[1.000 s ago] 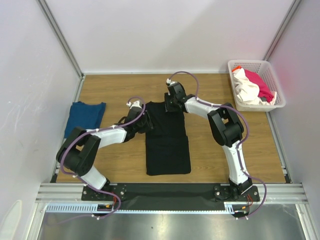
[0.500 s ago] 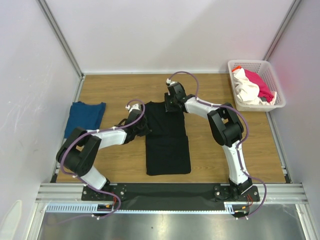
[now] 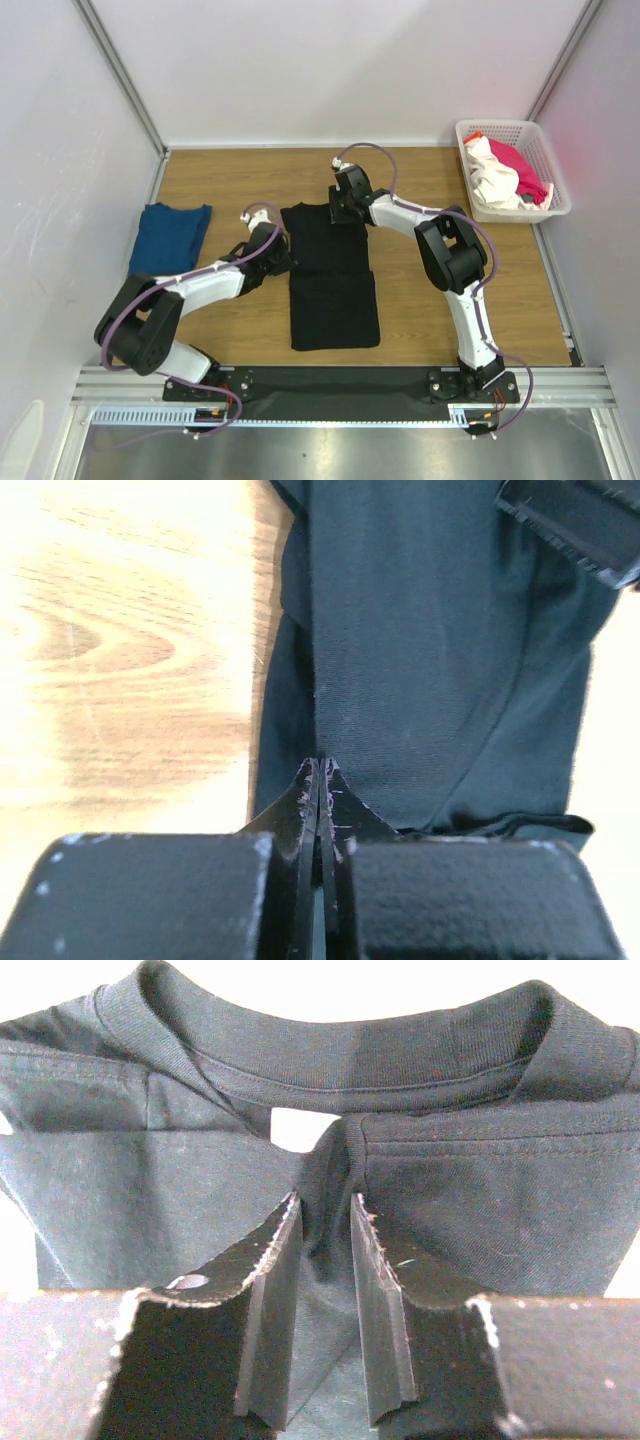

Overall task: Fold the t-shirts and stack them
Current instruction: Fold the tshirt

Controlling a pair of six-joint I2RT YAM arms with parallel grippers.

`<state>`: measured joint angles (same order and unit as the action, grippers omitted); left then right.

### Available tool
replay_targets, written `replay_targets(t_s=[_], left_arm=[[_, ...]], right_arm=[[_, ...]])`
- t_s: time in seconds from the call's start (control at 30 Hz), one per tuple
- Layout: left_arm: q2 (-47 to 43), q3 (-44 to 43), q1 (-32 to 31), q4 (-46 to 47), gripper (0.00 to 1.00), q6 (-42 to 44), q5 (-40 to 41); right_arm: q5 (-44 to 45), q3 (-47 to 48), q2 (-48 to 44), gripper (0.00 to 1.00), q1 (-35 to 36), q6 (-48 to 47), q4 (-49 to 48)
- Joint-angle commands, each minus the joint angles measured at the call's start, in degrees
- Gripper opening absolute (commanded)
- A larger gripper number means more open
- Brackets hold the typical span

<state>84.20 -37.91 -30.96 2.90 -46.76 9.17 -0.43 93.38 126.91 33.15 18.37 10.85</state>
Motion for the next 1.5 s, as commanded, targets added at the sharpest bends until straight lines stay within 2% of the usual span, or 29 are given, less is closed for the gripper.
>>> replay_targets(t_s=[0.0,0.2,0.43,0.53,0.57,0.63,0.67,0.77,0.9,1.0,1.2,1.3,1.47], left_arm=[[-3.08,1.0,-0.33,-1.14,0.0,-1.49,3.49],[-0.63,2.22,-0.42,-0.7,0.0,-2.72,1.91],[0.26,1.96,-0.59,-2.46,0.04,-2.98,4.37],[-0.09,1.53,-0.59,-2.46,0.18,-2.37,3.14],[-0.61,1.35,-0.51,-2.46,0.26,-2.02,3.05],[-1.84,0.21,-0.5,-4.72,0.36,-0.79,3.48],[-3.5,-1.88,-0.42,-5.52,0.45,1.3,4.79],[-5.36,-8.37,0.2,-9.39,0.52,6.57,7.43],[-6.07,-15.25,2.56,-10.02,0.52,11.16,5.88],[-4.15,-18.51,4.15,-6.95,0.45,13.18,2.11],[3.14,-20.62,5.12,1.21,0.3,12.4,-4.59],[9.3,-21.67,5.65,4.56,0.23,10.29,-8.63],[16.51,-24.14,5.91,6.33,0.2,9.32,-8.73]], right_arm=[[0.34,1.63,0.79,0.32,0.16,-0.09,-0.74],[0.34,1.54,1.14,0.32,0.08,0.0,-0.74],[-0.1,1.54,0.27,0.34,0.08,0.35,-0.31],[-0.45,1.89,-0.87,0.39,0.08,0.26,-0.04],[-0.63,2.06,-1.23,0.4,0.08,0.0,0.22],[-1.24,3.03,-2.54,0.47,0.08,-0.26,1.71],[-1.68,3.21,-3.24,0.5,0.08,-0.44,2.06],[-2.47,3.91,-7.02,0.61,-0.01,-0.88,3.47],[-1.25,4.7,-12.73,0.67,-0.89,0.52,6.63],[-2.11,2.43,-17.21,0.67,-3.26,3.33,8.74],[-4.49,-14.27,-27.32,0.65,-6.69,7.29,-2.05],[-5.89,-17.7,-26.81,0.64,-6.78,6.95,-6.01],[-8.27,-17.01,-20.84,0.57,-6.87,6.59,-7.16]])
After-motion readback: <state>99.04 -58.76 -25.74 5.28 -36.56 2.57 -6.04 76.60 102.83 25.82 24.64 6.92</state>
